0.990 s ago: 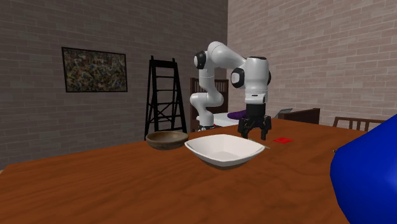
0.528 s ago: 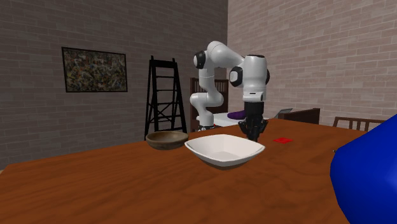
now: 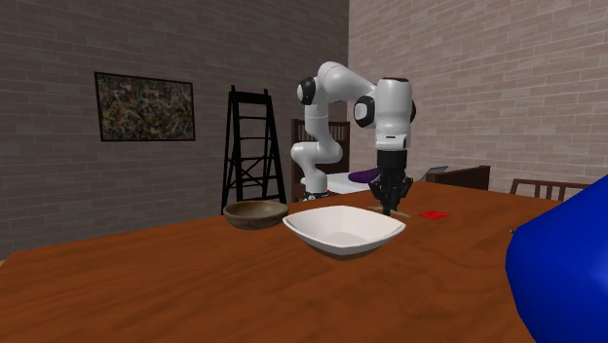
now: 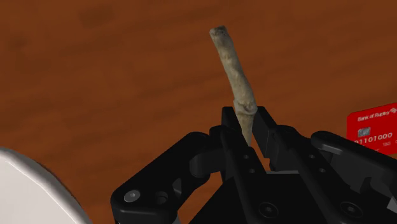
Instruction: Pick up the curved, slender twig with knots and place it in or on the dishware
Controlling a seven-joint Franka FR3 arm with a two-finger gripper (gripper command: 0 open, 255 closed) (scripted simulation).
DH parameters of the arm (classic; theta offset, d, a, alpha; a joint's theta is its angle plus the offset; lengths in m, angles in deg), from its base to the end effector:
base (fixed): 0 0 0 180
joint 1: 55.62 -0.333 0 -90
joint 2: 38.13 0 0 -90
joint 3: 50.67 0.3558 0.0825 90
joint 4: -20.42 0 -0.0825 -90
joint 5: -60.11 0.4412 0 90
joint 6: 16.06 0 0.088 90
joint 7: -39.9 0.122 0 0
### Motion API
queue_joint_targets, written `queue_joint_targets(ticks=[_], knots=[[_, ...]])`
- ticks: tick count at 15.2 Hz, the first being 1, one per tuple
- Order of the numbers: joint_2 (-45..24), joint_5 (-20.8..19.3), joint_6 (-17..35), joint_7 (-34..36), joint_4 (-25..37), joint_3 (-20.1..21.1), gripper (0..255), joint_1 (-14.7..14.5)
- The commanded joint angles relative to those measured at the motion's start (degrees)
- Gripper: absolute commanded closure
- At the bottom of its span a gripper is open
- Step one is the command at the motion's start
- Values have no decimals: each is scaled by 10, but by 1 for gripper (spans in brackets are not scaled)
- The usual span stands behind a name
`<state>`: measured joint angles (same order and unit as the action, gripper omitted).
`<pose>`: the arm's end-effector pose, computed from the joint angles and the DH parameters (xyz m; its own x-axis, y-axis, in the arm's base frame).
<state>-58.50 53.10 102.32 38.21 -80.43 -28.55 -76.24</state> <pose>0.5350 0.4557 0.3696 0.6859 0.7274 -0.0198 0.7269 -0.6862 -0.0257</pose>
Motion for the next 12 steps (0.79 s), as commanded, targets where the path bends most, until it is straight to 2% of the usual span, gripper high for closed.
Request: queue_joint_targets(ticks=[1,12], knots=[[6,3,-12,-2,6,1,255,1],[31,15,-87,-9,58,6,255,3]])
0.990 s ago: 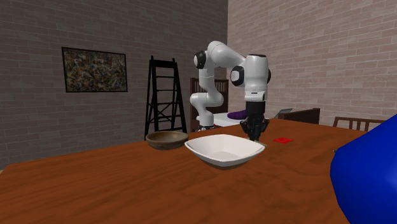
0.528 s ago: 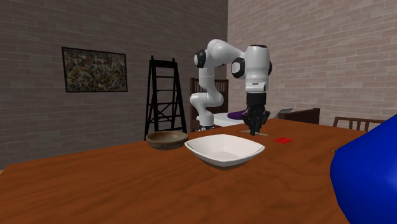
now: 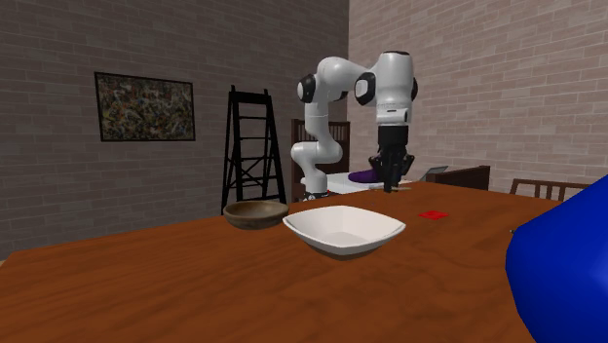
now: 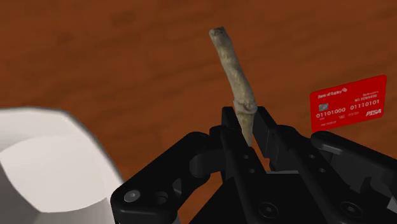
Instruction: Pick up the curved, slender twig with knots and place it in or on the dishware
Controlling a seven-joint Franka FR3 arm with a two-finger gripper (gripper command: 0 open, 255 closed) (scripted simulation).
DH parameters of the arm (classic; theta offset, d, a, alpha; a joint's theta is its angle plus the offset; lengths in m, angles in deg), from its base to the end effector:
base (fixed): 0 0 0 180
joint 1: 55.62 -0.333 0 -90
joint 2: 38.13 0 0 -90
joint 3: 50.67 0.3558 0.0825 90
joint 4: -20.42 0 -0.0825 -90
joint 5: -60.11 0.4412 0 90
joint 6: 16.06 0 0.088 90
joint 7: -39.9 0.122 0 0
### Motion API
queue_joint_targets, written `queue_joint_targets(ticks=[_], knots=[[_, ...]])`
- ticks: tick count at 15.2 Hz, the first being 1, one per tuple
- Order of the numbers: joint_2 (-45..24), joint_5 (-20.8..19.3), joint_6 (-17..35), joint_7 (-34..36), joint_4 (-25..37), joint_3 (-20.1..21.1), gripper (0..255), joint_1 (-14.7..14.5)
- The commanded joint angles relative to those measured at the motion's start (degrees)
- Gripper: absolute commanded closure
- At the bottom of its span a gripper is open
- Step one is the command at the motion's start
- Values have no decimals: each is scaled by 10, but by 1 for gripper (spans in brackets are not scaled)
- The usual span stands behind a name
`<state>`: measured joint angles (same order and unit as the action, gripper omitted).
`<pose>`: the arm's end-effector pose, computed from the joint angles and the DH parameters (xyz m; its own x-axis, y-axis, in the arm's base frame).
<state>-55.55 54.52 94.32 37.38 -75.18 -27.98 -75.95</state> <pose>0.5362 0.4563 0.4396 0.6857 0.7276 -0.0201 0.7271 -0.6860 -0.0260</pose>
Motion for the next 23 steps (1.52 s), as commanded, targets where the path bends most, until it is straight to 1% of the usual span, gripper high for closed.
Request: queue_joint_targets(ticks=[1,6,10,15,23], knots=[[4,2,-15,-1,11,1,255,0],[9,5,-49,-2,40,2,255,-1],[23,13,-44,-54,23,-14,255,35],[27,18,-43,-118,19,-36,255,76],[5,19,-52,-214,50,-72,255,135]])
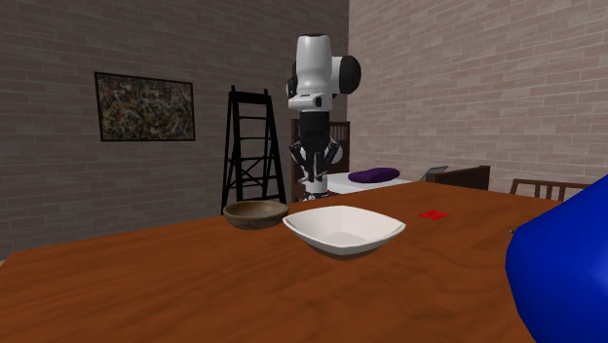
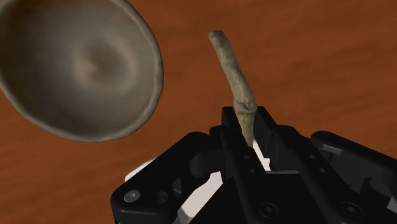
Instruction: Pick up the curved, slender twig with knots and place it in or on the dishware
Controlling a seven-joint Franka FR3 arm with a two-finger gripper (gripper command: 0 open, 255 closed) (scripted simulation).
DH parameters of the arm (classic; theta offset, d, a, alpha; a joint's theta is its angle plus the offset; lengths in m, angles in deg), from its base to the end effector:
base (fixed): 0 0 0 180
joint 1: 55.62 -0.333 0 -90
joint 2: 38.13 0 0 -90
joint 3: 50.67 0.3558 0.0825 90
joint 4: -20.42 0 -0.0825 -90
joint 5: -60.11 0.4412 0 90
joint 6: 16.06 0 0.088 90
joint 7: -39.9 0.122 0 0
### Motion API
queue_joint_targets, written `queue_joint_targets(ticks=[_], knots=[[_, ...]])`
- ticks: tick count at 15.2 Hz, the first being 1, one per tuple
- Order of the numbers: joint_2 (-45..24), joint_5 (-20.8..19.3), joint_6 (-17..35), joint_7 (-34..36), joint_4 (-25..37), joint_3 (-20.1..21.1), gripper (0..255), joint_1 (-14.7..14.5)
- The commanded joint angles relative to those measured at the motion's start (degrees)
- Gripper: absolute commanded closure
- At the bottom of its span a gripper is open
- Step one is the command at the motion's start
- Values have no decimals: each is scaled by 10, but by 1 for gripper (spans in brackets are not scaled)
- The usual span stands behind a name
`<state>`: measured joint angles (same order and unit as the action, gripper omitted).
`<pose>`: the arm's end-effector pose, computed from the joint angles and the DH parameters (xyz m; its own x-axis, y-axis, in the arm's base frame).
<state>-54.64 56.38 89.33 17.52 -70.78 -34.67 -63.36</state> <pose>0.6572 0.2616 0.4764 0.6867 0.7266 -0.0206 0.7262 -0.6870 -0.0260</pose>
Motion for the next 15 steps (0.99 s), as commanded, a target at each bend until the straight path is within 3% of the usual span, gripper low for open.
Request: queue_joint_targets(ticks=[1,10,15], knots=[[-9,0,-4,-26,14,-9,255,16],[-79,-6,-37,-122,116,-44,255,73],[-83,-7,0,-121,83,-44,255,74]])
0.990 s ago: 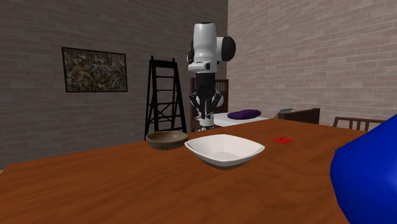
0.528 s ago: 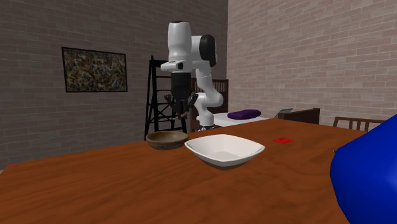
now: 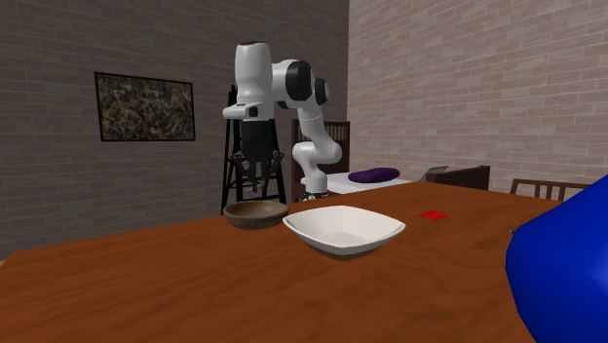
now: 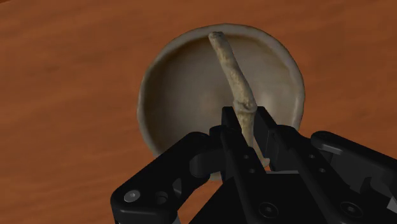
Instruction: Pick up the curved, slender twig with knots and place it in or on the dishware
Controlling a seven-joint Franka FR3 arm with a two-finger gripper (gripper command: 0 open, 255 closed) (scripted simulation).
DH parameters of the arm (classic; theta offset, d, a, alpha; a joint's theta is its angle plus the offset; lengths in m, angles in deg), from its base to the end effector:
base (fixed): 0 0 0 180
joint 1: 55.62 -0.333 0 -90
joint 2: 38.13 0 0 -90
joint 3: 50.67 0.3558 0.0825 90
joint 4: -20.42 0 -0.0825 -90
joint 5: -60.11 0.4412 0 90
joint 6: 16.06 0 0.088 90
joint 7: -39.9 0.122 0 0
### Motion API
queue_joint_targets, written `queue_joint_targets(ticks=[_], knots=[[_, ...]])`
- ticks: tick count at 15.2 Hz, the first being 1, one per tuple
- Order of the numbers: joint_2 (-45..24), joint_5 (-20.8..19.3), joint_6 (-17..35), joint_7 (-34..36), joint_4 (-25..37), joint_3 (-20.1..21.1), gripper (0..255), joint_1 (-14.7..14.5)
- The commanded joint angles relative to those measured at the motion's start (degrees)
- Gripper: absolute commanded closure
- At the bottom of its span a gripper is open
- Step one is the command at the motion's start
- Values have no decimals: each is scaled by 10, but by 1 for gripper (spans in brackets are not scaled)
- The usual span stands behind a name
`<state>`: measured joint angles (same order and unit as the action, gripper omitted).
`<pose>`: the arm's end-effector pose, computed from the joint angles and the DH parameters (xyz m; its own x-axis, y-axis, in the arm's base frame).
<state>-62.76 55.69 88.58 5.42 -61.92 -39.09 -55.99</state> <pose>0.7412 0.1253 0.4518 0.6859 0.7274 -0.0208 0.7269 -0.6862 -0.0261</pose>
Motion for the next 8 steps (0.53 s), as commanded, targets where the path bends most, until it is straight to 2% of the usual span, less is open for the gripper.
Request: queue_joint_targets(ticks=[1,8], knots=[[-3,-1,15,0,-12,0,255,0],[-12,-3,57,2,-45,-2,255,1]])
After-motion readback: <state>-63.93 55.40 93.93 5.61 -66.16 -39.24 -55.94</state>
